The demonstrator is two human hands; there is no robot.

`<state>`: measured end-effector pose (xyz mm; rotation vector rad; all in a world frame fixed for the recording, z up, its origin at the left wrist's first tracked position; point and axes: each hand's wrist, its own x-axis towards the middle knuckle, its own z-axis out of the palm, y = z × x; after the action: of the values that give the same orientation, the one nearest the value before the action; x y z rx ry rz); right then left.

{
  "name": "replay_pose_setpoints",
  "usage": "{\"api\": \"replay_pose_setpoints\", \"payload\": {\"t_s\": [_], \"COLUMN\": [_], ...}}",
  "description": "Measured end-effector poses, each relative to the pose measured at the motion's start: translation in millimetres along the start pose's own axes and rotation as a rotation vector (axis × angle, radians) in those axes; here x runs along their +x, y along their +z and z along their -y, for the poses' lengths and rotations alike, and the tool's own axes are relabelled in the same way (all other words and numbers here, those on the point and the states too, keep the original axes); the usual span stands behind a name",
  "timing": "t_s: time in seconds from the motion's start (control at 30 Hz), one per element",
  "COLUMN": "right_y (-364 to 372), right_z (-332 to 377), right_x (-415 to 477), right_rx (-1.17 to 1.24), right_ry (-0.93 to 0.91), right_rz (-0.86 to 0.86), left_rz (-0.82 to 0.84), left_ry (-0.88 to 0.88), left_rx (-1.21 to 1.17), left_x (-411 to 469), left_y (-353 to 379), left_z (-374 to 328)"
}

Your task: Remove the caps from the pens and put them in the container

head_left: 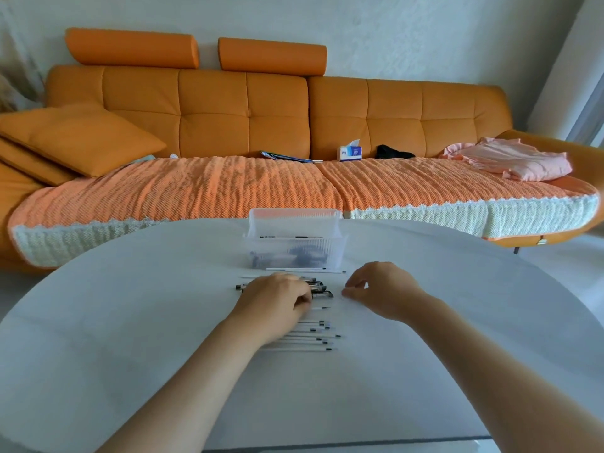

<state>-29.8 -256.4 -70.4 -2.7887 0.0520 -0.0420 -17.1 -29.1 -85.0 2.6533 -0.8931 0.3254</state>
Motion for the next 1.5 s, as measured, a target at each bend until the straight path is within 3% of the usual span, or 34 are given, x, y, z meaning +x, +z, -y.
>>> {"api": "replay_pose_setpoints", "payload": {"t_s": [0.37,0.67,1.5], "right_y": [8,-3,11], "right_z": [3,8,24], "right_x": [-1,-11,-12], "right_rx": [-0.016,0.281,0.345], "right_ry": [-0.089,-0.227,-0.217], "right_rz": [0.005,-0.028,-0.040], "left_rz": [0.000,0.045,0.066], "left_ry": [0.030,-0.023,0.005], "left_rx": [0.079,-0.091,-0.159], "left_x": [6,8,6], "left_y": [6,5,1], "left_z": [-8,-5,1]}}
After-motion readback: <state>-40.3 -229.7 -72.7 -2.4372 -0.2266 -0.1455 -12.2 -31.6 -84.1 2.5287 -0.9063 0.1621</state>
